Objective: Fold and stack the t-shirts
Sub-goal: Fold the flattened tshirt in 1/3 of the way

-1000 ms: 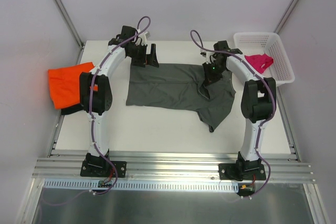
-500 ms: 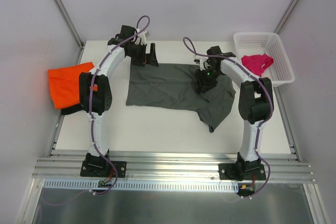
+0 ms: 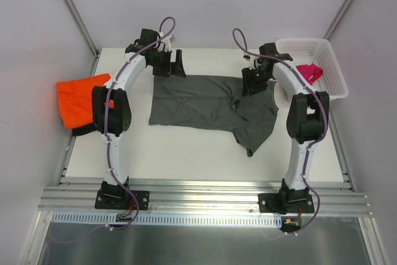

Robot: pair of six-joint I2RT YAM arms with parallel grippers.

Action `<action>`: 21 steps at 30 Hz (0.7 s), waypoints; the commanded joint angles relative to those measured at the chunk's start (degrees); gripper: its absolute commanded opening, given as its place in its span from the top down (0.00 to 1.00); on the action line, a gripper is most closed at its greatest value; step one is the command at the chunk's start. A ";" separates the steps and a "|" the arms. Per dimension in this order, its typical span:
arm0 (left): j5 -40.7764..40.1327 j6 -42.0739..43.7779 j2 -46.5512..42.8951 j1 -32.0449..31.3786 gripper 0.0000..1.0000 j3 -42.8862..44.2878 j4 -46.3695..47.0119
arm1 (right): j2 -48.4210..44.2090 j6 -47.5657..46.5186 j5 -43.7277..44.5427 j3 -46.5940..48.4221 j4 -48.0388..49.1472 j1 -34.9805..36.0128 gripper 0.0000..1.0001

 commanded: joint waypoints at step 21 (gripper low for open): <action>-5.02 3.09 12.57 2.35 0.01 9.66 0.61 | 12.96 7.01 -1.61 15.24 3.04 -10.72 0.50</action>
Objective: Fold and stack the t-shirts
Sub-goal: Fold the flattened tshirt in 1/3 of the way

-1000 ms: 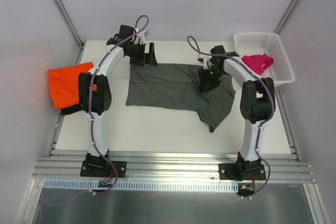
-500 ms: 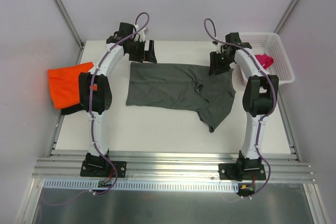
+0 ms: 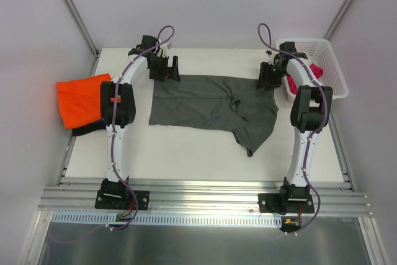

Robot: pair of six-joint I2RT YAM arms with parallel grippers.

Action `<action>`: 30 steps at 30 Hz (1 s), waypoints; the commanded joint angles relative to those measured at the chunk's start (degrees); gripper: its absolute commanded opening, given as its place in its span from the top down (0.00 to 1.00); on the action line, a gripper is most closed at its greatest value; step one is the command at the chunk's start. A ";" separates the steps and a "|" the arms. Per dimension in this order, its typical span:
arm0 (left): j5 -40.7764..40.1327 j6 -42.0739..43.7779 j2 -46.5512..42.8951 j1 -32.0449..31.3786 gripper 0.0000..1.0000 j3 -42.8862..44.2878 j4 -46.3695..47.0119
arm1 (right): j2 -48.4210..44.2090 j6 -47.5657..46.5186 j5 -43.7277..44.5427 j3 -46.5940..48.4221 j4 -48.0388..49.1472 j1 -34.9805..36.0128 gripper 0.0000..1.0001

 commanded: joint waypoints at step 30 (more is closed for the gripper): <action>-3.90 -5.67 6.79 1.59 0.01 9.02 4.09 | 13.25 4.47 5.00 18.64 5.78 -1.18 0.41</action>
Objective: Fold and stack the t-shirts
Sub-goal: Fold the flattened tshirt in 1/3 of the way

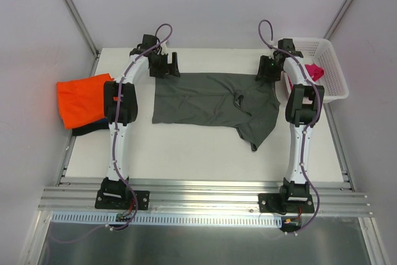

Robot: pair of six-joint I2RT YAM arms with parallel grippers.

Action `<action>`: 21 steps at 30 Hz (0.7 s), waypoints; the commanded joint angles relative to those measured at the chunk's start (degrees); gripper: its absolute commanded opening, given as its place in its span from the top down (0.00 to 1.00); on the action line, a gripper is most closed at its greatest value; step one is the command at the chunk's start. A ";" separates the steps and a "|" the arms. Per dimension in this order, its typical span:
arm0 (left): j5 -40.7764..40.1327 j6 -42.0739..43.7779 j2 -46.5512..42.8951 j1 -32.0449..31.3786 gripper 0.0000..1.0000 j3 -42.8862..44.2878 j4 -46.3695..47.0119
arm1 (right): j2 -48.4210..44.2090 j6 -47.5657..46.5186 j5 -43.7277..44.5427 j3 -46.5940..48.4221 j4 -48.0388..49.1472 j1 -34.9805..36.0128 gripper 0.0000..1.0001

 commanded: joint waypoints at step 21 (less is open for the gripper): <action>-13.75 5.49 -16.45 -3.15 0.01 1.90 2.92 | -21.95 -0.54 -3.99 -4.22 2.36 0.12 0.30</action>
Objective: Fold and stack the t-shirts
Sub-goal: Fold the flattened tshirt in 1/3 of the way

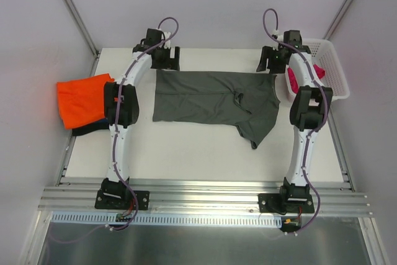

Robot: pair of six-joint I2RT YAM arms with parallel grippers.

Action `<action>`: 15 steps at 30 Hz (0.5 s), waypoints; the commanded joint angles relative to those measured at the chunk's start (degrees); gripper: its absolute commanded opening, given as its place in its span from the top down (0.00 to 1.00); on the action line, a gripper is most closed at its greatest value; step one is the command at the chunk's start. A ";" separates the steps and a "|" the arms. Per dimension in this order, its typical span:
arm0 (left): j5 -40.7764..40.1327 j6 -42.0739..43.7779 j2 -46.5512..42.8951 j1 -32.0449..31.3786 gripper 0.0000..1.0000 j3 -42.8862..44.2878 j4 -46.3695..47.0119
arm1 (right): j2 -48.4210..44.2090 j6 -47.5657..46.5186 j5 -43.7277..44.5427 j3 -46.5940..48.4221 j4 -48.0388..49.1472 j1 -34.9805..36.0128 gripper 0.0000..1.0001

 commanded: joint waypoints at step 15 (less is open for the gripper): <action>2.75 2.52 -43.75 0.50 0.02 -34.47 -6.34 | -52.84 3.43 -9.56 -51.85 -16.15 3.70 0.32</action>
